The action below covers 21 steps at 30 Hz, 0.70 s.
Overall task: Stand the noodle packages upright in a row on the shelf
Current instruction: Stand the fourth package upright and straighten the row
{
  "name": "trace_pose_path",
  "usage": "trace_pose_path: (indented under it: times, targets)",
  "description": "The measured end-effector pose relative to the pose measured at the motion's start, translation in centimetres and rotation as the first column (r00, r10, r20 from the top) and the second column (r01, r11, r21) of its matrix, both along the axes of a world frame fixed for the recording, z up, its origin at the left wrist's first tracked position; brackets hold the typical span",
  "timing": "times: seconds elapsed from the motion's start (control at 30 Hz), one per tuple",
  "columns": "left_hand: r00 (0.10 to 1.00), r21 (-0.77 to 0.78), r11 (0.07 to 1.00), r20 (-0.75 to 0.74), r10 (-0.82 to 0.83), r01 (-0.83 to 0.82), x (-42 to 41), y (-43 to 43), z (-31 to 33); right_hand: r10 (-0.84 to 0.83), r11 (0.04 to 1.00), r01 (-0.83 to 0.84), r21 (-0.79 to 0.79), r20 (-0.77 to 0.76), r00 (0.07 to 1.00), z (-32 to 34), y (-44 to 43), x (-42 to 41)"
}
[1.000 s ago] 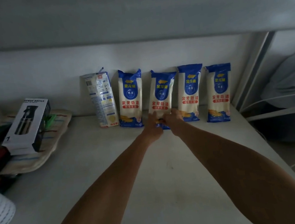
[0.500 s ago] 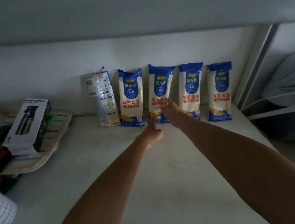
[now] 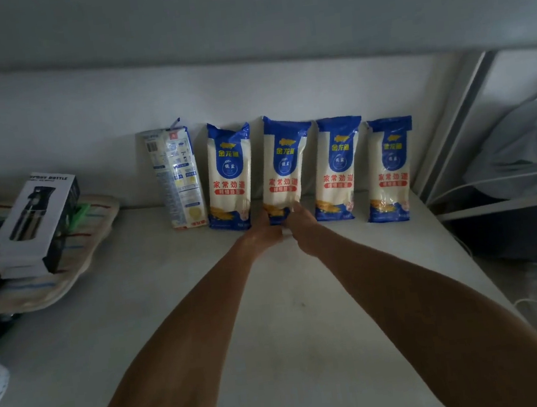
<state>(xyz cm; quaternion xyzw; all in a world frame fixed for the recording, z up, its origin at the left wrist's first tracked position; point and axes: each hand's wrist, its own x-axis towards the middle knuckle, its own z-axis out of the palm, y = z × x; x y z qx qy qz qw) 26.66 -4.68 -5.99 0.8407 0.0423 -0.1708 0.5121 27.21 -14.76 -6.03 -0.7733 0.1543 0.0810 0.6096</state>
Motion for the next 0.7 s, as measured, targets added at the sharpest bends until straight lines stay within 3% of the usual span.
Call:
trace_pose_path:
  times: [0.27, 0.4, 0.5, 0.7]
  targets:
    - [0.999, 0.102, 0.994, -0.011, -0.03, 0.031, -1.3, -0.8, 0.9, 0.011, 1.0, -0.011, 0.0, 0.026, 1.0, -0.2, -1.6, 0.9]
    - [0.999, 0.059, 0.997, 0.001, 0.043, -0.043, -1.9, -1.3, 1.5, 0.022, 0.985, -0.007, -0.17, 0.084, 0.996, -0.1, -3.2, -0.5]
    - [0.998, 0.024, 0.999, 0.063, 0.028, -0.029, -2.5, -1.3, 1.3, 0.127, 0.934, -0.111, -0.34, 0.024, 0.992, -1.2, -5.0, -1.0]
    - [0.994, 0.105, 0.991, 0.069, -0.086, 0.079, -3.3, -0.8, -0.1, 0.168, 0.889, -0.153, -0.432, -0.003, 0.986, -0.5, -5.4, -1.1]
